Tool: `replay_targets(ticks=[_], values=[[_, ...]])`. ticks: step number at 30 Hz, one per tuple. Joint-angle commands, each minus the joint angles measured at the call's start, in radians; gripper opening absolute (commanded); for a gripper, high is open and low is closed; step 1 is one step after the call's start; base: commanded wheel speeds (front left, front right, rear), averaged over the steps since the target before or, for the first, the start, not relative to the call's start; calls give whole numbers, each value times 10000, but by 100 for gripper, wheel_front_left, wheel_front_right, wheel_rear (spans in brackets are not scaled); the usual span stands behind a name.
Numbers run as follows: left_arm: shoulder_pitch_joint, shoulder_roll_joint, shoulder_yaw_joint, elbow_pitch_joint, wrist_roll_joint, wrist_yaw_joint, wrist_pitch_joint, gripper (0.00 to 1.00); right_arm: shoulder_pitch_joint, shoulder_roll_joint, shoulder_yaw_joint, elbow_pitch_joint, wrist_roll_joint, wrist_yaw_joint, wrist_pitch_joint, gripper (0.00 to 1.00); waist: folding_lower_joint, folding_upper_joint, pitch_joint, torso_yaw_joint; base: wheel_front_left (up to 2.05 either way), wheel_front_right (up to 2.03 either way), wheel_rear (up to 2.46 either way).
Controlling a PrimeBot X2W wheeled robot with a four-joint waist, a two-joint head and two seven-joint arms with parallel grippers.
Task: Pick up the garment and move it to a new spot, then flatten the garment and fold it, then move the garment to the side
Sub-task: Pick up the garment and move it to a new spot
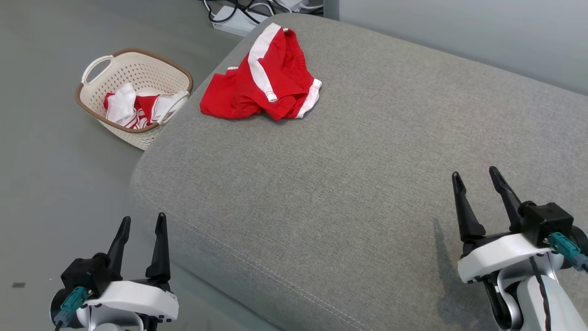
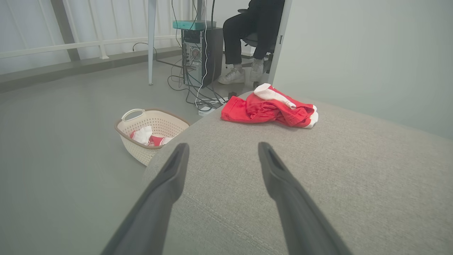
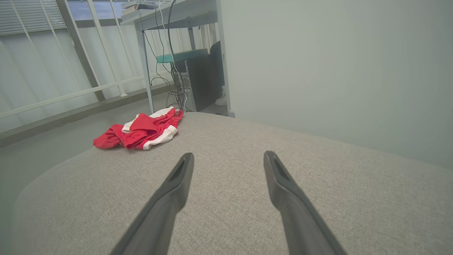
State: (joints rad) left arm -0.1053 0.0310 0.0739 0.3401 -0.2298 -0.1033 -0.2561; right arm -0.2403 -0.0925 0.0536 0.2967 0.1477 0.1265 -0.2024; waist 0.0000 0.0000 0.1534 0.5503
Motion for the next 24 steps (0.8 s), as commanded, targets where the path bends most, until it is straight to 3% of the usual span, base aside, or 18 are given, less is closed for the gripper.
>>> replay_targets(ticks=[1,8,16,24], values=[[-292,194,424,-101,-37,15,-57,100,-267,-10,353,-274,-18,42,70,100,0,0,88,-126,0,0,0],[-1161,449,538,645,-82,-173,-57,100,-379,-88,419,-347,-36,42,144,100,0,0,414,-591,0,0,0],[-3541,1792,-45,2265,-544,-267,-5,100,-731,-133,610,-709,-174,42,296,100,0,0,1169,-1471,0,0,0],[-6016,3094,-1308,3760,-1981,-272,511,100,-1308,-64,820,-1143,-359,42,426,100,0,0,2199,-2440,0,0,0]])
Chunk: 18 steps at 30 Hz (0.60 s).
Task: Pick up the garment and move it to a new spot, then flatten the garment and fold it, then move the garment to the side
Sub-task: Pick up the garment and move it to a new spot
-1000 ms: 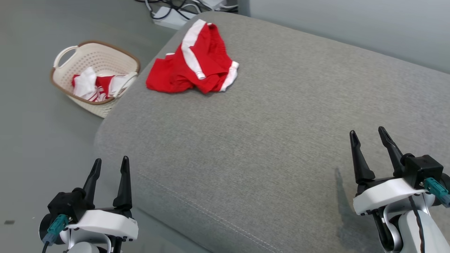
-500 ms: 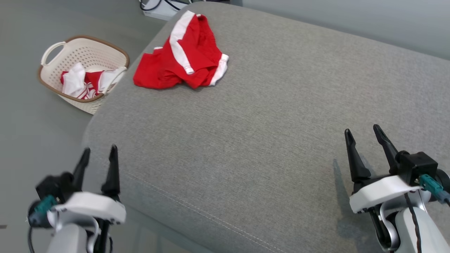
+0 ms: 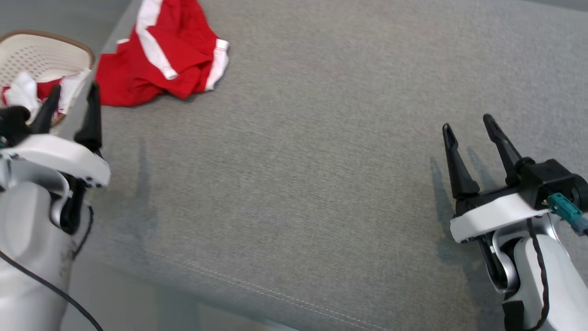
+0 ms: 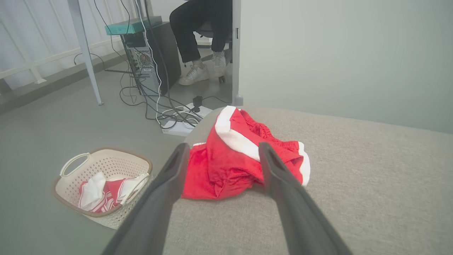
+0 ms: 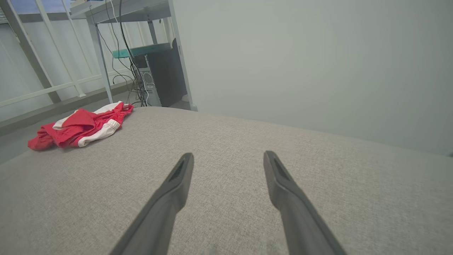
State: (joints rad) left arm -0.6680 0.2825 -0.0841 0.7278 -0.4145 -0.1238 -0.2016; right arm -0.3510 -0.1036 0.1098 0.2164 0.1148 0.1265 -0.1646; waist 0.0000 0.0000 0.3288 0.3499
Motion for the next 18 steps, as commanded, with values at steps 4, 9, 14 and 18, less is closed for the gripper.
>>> replay_targets(ticks=[4,9,14,18], values=[[-1434,1165,-182,588,-672,-67,230,100,-498,104,358,-473,-111,42,70,100,0,0,974,-970,0,0,0],[-2532,1789,-607,1434,-1101,-68,570,100,-820,160,434,-616,-190,42,44,100,0,0,1605,-1631,0,0,0],[-3299,2286,-597,2246,-1685,-68,826,100,-1009,230,455,-748,-254,42,-64,100,0,0,2119,-2245,0,0,0],[-3741,2582,-571,2816,-2031,-68,1092,100,-1123,281,449,-865,-311,42,-158,100,0,0,2467,-2681,0,0,0]])
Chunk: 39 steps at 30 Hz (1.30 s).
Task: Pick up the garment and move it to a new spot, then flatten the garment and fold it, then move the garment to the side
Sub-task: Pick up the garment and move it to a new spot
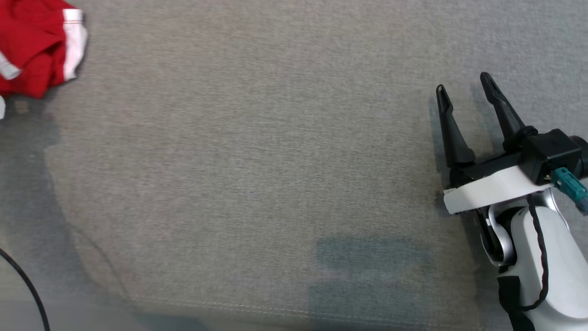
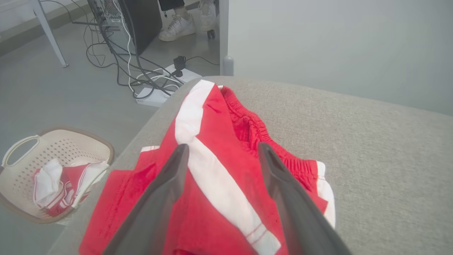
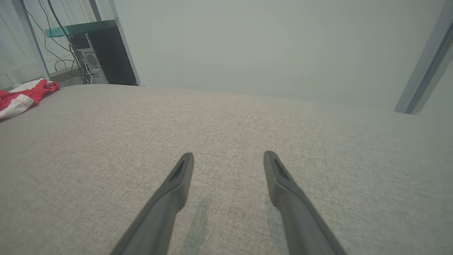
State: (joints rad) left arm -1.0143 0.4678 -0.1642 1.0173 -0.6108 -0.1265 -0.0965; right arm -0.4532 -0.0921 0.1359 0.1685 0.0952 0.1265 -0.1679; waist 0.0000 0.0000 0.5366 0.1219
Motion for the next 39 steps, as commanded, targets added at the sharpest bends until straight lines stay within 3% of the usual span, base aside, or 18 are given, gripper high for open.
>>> replay_targets(ticks=[1,9,12,14,24,34,39], values=[[-376,776,301,104,-185,-41,117,100,-121,177,172,-413,-126,42,-149,100,0,0,468,-490,0,0,0],[-622,1002,641,1558,-448,855,316,100,-317,254,261,-562,-178,42,-302,100,0,0,809,-1040,0,0,0],[-754,853,650,1706,-544,746,307,96,-348,272,240,-537,-183,42,-344,100,0,0,812,-1096,0,0,0],[-874,833,423,1628,-377,578,277,0,-333,288,206,-502,-197,42,-384,100,0,0,749,-1100,0,0,0],[-640,183,-560,647,-44,-5,-798,0,-176,368,-20,47,8,42,-688,100,0,0,-182,-1062,0,0,0],[903,-1668,-2648,-2763,-656,-39,-1205,0,169,391,-229,538,59,42,-823,100,0,0,-1520,-1180,0,0,0],[1726,-2347,-3386,-3594,-615,-40,-1231,0,339,395,-225,712,149,42,-848,100,0,0,-2030,-1423,0,0,0]])
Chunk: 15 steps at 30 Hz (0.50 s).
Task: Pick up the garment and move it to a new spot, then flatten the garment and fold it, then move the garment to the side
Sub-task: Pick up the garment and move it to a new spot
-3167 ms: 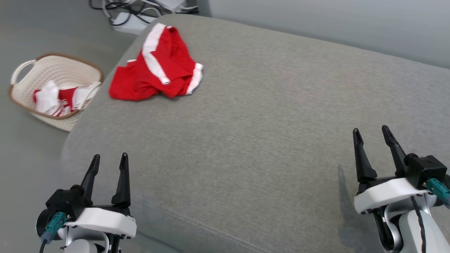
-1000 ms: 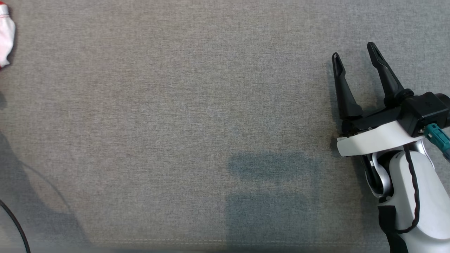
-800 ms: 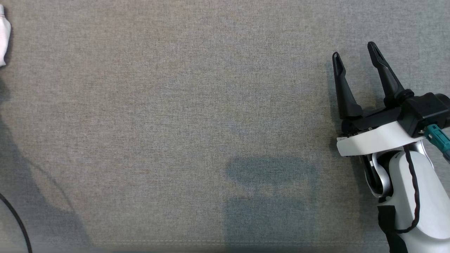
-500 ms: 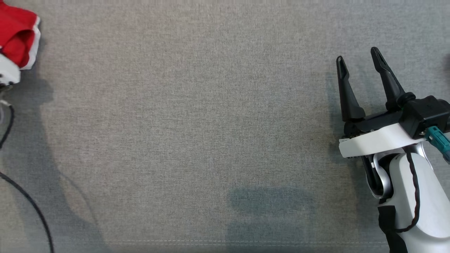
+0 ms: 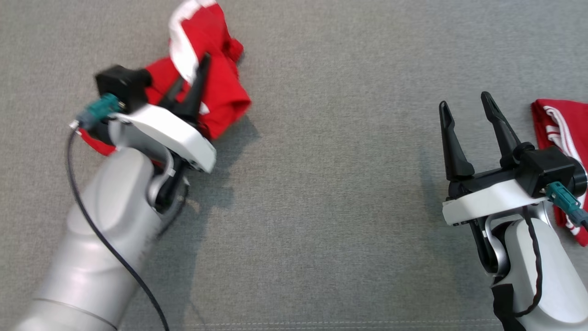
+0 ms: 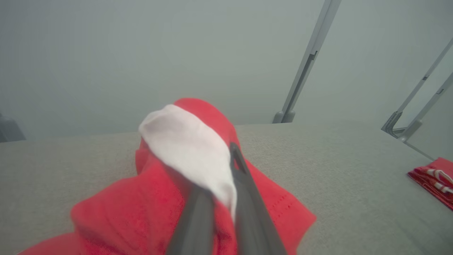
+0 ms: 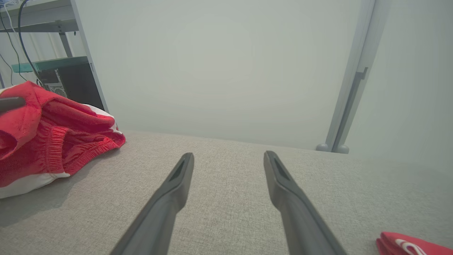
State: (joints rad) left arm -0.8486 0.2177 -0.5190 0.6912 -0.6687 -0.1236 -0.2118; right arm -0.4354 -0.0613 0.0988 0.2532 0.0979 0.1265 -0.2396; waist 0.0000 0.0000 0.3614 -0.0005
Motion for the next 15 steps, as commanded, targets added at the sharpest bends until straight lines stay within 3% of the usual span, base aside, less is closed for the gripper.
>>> replay_targets(ticks=[1,8,15], values=[[223,41,45,-418,-9,-67,-89,0,195,87,135,-106,140,42,-135,100,0,0,-359,-266,0,0,0],[1260,-786,-957,-1003,290,-18,-63,0,445,79,3,-5,214,42,-158,100,0,0,-694,-668,0,0,0],[2025,-1217,-1880,-1203,429,-31,145,0,539,73,29,132,277,42,-176,100,0,0,-864,-922,0,0,0]])
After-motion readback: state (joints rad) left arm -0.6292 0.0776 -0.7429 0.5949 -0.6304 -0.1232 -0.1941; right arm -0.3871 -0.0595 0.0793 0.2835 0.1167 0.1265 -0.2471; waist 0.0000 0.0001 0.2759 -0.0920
